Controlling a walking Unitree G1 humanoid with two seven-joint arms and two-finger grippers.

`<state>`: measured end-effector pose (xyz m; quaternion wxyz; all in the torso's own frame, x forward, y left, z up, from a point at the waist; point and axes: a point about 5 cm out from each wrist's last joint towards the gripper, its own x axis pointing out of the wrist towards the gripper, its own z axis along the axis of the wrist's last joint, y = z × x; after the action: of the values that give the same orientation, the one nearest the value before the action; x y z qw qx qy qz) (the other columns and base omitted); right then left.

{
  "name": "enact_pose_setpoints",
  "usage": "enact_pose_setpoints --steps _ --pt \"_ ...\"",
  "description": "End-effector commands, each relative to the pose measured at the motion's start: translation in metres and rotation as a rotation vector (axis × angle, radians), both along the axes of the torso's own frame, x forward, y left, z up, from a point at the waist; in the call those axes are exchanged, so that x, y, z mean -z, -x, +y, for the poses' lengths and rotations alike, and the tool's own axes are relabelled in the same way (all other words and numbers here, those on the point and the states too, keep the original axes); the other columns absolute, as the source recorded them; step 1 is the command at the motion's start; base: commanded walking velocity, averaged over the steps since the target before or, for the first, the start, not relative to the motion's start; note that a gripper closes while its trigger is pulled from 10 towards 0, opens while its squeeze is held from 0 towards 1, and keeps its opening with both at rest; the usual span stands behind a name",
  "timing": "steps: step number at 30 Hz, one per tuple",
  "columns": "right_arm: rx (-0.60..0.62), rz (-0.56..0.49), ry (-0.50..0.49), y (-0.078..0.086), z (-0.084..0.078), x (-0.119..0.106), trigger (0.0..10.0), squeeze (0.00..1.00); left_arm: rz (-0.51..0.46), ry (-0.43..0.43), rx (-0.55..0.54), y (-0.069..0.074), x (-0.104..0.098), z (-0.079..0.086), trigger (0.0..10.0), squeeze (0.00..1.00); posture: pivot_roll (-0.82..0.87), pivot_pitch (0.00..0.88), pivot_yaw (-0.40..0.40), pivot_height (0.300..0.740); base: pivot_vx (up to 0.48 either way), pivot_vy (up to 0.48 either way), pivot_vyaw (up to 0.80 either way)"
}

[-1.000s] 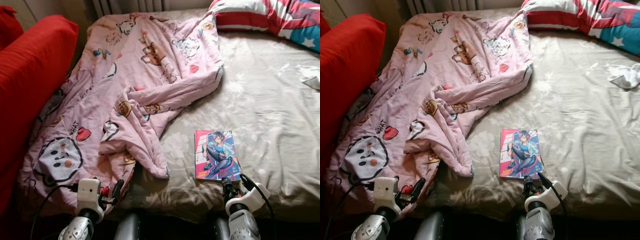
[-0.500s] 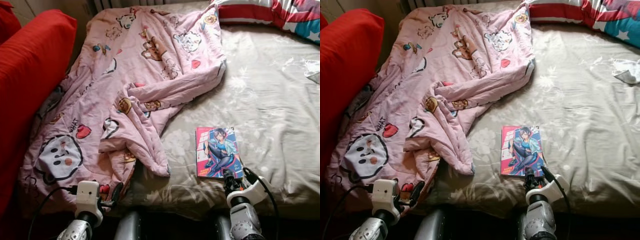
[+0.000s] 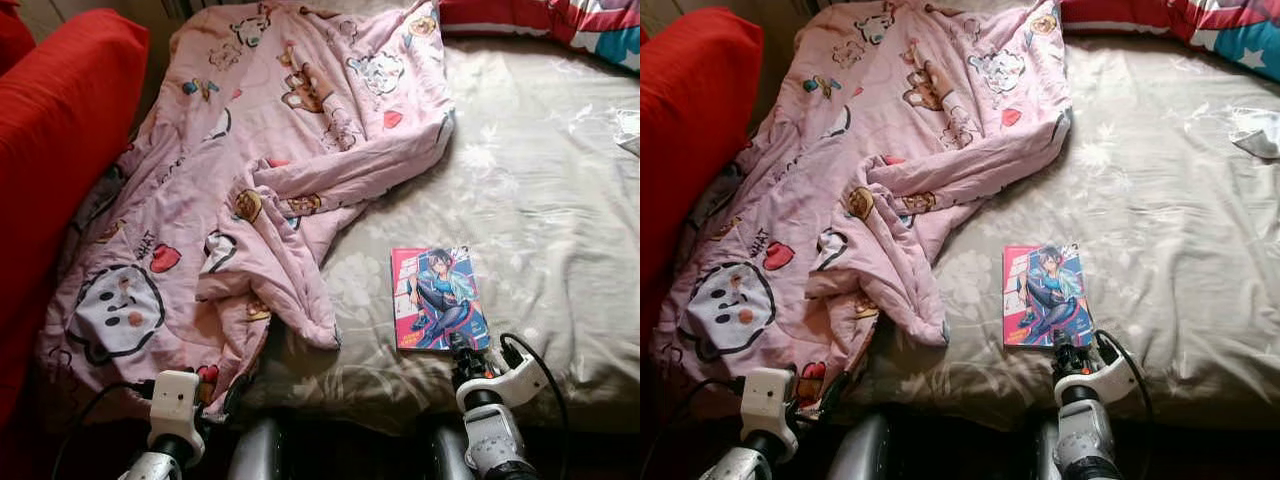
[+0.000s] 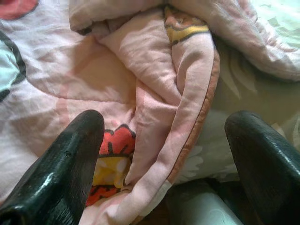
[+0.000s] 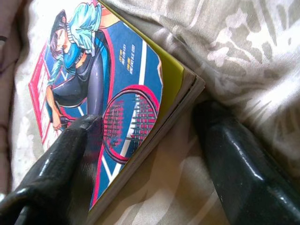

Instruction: Clean up the room

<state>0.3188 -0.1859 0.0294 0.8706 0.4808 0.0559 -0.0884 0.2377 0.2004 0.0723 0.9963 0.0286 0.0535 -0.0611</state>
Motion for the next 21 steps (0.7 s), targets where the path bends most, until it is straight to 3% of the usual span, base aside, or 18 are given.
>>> enact_pose_setpoints --steps 1,9,17,18,19,20,21 --pt "-0.066 0.046 -0.081 0.009 0.02 0.015 10.0 0.0 0.047 -0.025 -0.006 0.01 0.007 0.005 10.0 0.0 0.2 0.389 0.137 0.587 0.0 0.0 0.0" --pt "-0.133 -0.084 -0.126 -0.005 0.025 -0.004 10.0 0.0 0.068 -0.03 -0.011 0.016 0.007 0.005 10.0 0.0 0.2 0.404 0.135 0.587 0.0 0.0 0.0" --pt "-0.133 -0.105 -0.115 -0.01 0.021 -0.011 10.0 0.0 0.078 -0.029 -0.011 0.019 0.009 0.003 10.0 0.0 0.2 0.405 0.131 0.587 0.0 0.0 0.0" --pt "-0.128 -0.103 -0.115 -0.01 0.02 -0.011 4.4 0.0 0.079 -0.029 -0.01 0.019 0.009 0.003 10.0 0.0 0.2 0.405 0.131 0.587 0.0 0.0 0.0" --pt "-0.122 -0.1 -0.116 -0.01 0.019 -0.01 1.2 0.0 0.079 -0.029 -0.01 0.019 0.009 0.002 10.0 0.0 0.2 0.404 0.131 0.587 0.0 0.0 0.0" --pt "-0.118 -0.098 -0.117 -0.01 0.019 -0.01 0.0 0.0 0.08 -0.03 -0.01 0.019 0.009 0.002 10.0 0.0 0.2 0.404 0.131 0.587 0.0 0.0 0.0" --pt "-0.117 -0.096 -0.119 -0.009 0.019 -0.009 0.0 0.0 0.08 -0.03 -0.009 0.019 0.009 0.002 10.0 0.0 0.2 0.404 0.13 0.587 0.0 0.0 0.0"
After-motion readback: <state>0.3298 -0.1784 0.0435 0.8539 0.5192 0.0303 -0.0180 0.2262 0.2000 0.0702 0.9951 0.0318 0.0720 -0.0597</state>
